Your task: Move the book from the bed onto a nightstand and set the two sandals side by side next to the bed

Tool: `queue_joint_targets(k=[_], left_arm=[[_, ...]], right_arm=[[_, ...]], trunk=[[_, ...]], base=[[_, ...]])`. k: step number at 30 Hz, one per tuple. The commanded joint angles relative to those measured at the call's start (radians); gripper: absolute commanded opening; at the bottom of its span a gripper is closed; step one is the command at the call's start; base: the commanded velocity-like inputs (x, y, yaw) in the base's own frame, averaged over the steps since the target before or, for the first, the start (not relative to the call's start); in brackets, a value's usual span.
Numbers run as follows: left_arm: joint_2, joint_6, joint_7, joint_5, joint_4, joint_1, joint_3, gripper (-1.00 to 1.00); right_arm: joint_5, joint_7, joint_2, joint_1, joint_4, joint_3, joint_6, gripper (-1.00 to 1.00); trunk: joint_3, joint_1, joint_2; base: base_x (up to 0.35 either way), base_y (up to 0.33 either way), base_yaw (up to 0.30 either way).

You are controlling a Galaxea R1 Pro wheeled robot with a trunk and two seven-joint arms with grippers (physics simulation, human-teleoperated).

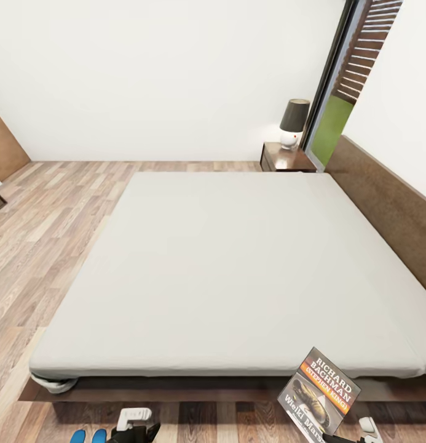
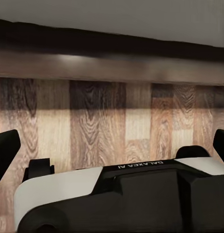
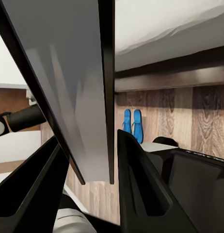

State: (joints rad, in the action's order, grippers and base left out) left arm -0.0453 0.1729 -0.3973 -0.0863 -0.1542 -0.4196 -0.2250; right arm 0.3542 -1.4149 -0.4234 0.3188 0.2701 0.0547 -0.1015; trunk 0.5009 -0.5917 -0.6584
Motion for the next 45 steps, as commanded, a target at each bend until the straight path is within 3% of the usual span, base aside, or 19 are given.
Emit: queue_joint_targets(k=[1, 8, 12, 22, 45], left_arm=[[0.0, 0.004, -0.004, -0.021, 0.002, -0.001, -0.008, 1.0], [-0.005, 0.001, -0.001, -0.102, 0.025, -0.001, -0.009, 1.0], [-0.005, 0.001, 0.013, -0.116, 0.052, -0.001, -0.008, 1.0], [-0.013, 0.005, 0.035, -0.122, 0.077, -0.001, -0.008, 1.0], [-0.006, 0.029, 0.037, -0.111, 0.098, -0.001, -0.012, 1.0]], right_arm=[[0.001, -0.003, 0.0, 0.0, 0.0, 0.002, -0.01, -1.0], [0.002, -0.006, -0.001, 0.0, 0.0, 0.003, -0.012, -1.0], [0.002, -0.004, -0.001, 0.0, 0.0, 0.004, -0.012, -1.0], [0.002, -0.001, -0.001, 0.0, 0.0, 0.005, -0.012, -1.0], [0.002, 0.007, 0.0, 0.0, -0.053, 0.008, -0.008, -1.0]], trunk=[[-0.004, 0.004, 0.006], [-0.037, 0.031, 0.055], [-0.056, 0.046, 0.083], [-0.104, 0.084, 0.153], [-0.141, 0.084, 0.153]], base=[[0.0, 0.0, 0.0], [0.0, 0.0, 0.0], [0.0, 0.0, 0.0], [0.0, 0.0, 0.0], [0.0, 0.0, -0.079]])
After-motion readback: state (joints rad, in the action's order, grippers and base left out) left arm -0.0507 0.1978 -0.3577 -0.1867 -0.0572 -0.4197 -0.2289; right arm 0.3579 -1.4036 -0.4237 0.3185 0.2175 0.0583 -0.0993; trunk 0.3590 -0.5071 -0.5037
